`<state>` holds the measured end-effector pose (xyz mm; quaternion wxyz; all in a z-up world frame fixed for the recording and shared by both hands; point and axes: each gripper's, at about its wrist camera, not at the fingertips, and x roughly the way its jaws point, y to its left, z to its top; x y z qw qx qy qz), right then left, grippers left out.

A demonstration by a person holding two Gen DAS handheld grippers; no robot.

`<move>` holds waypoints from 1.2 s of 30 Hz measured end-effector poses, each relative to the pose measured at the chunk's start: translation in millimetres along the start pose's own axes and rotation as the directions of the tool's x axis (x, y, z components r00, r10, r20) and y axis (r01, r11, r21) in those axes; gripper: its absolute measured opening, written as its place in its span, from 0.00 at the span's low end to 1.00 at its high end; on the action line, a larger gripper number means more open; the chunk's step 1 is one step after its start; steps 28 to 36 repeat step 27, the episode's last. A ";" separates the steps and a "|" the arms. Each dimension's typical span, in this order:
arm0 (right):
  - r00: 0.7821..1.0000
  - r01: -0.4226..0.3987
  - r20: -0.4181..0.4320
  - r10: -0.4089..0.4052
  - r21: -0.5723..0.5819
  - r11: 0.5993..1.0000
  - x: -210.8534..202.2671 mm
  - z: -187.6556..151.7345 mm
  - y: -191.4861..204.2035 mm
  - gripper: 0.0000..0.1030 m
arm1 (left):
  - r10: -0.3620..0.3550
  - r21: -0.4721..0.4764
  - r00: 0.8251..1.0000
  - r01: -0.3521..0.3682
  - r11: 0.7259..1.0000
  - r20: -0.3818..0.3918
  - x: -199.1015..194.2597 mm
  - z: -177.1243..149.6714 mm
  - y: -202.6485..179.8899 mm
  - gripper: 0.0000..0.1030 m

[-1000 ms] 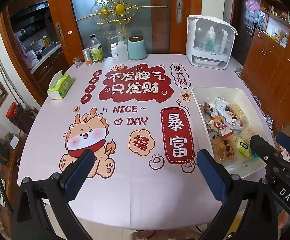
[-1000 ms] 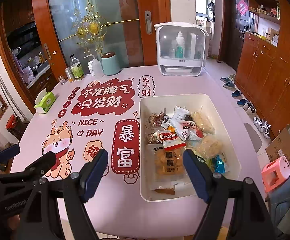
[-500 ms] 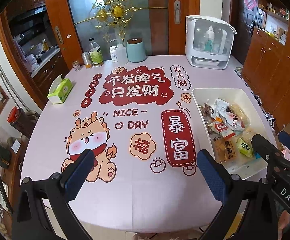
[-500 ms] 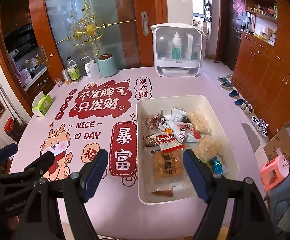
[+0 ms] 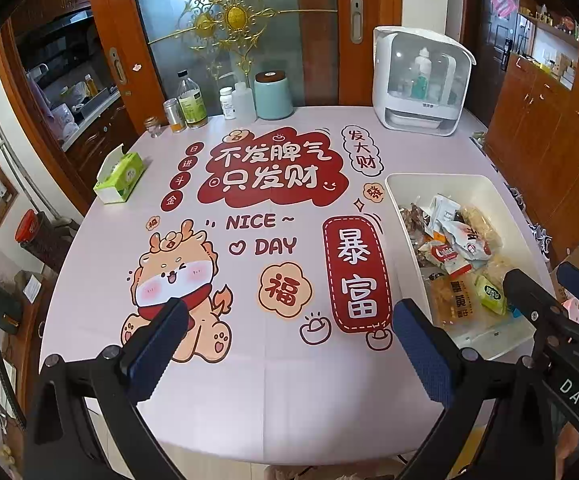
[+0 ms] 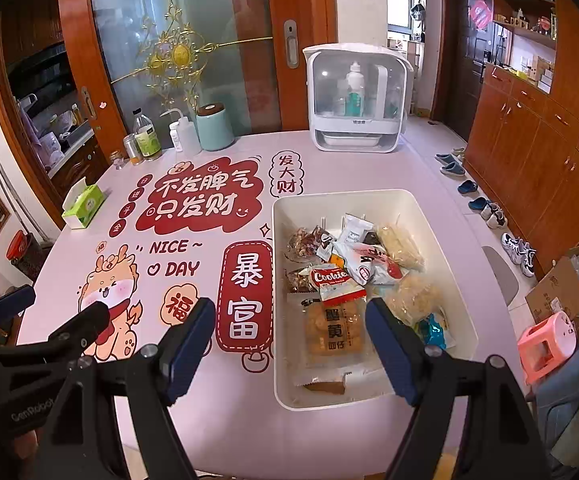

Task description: Organize snacks

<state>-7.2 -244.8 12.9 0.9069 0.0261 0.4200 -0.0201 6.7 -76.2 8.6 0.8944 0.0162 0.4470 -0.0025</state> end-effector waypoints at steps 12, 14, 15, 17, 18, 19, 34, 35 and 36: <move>1.000 0.002 0.000 -0.002 -0.003 1.000 2.2 1.6 -2.6 0.76 | -0.002 0.000 1.000 0.002 1.000 -0.001 1.0 1.5 -1.5 0.99; 1.000 0.001 0.000 -0.001 -0.004 1.000 2.3 1.7 -3.7 0.76 | -0.002 0.000 1.000 0.002 1.000 -0.001 2.0 1.4 -2.6 0.99; 1.000 0.001 0.000 -0.001 -0.004 1.000 2.4 1.6 -2.9 0.76 | -0.003 0.001 1.000 0.003 1.000 -0.002 2.4 1.3 -4.4 0.99; 1.000 0.000 -0.001 0.000 -0.004 1.000 2.6 1.5 -3.7 0.76 | -0.005 0.002 1.000 0.005 1.000 -0.005 4.2 0.9 -8.5 0.99; 1.000 0.001 -0.002 -0.001 -0.003 1.000 2.5 1.6 -2.8 0.76 | -0.006 0.003 1.000 0.006 1.000 -0.007 5.1 0.7 -10.7 0.98; 1.000 0.000 -0.004 0.000 -0.003 1.000 3.7 2.5 -4.2 0.76 | -0.007 0.004 1.000 0.007 1.000 -0.008 6.9 1.5 -14.7 0.98; 1.000 -0.005 -0.015 0.005 -0.009 1.000 11.7 5.1 -21.9 0.76 | -0.010 0.002 1.000 0.010 1.000 -0.010 9.0 -0.1 -22.5 0.99; 1.000 -0.005 -0.015 0.005 -0.009 1.000 11.7 5.1 -21.9 0.76 | -0.010 0.002 1.000 0.010 1.000 -0.010 9.0 -0.1 -22.5 0.99; 1.000 -0.005 -0.015 0.005 -0.009 1.000 11.7 5.1 -21.9 0.76 | -0.010 0.002 1.000 0.010 1.000 -0.010 9.0 -0.1 -22.5 0.99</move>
